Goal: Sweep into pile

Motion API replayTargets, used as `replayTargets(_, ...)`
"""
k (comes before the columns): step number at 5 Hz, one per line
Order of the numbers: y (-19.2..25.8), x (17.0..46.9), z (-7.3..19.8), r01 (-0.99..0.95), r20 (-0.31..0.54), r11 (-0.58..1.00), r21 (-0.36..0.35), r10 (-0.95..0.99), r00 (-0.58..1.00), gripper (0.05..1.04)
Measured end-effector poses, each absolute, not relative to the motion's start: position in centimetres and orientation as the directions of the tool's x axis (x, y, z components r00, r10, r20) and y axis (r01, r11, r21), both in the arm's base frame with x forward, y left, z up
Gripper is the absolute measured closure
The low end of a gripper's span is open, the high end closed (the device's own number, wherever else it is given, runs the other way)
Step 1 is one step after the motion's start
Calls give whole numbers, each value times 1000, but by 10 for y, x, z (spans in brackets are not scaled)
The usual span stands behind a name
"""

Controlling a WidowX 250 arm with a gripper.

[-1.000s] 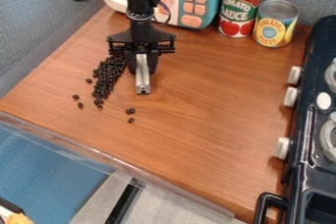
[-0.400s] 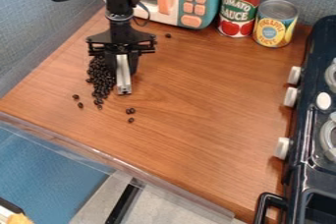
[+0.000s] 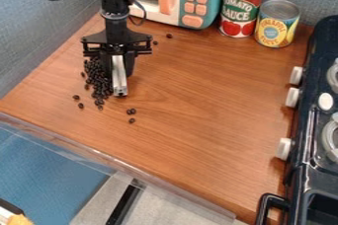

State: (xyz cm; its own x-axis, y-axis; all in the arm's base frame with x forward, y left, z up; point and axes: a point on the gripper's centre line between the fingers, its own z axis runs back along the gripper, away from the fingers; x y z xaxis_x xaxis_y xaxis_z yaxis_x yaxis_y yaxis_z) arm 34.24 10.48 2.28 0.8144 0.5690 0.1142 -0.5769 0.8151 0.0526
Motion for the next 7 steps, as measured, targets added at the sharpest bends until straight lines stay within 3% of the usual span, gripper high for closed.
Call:
replayTargets(1,83,362,52,-531,179,847,-12,525,832,710)
replayTargets(3,49,381,75,-476,215,877,-70,479,851,710)
replayTargets(5,18,399,37,-454,128,890,-47,456,881,710)
replayTargets(7,7,414,17,-463,110,886,-6,461,880,710)
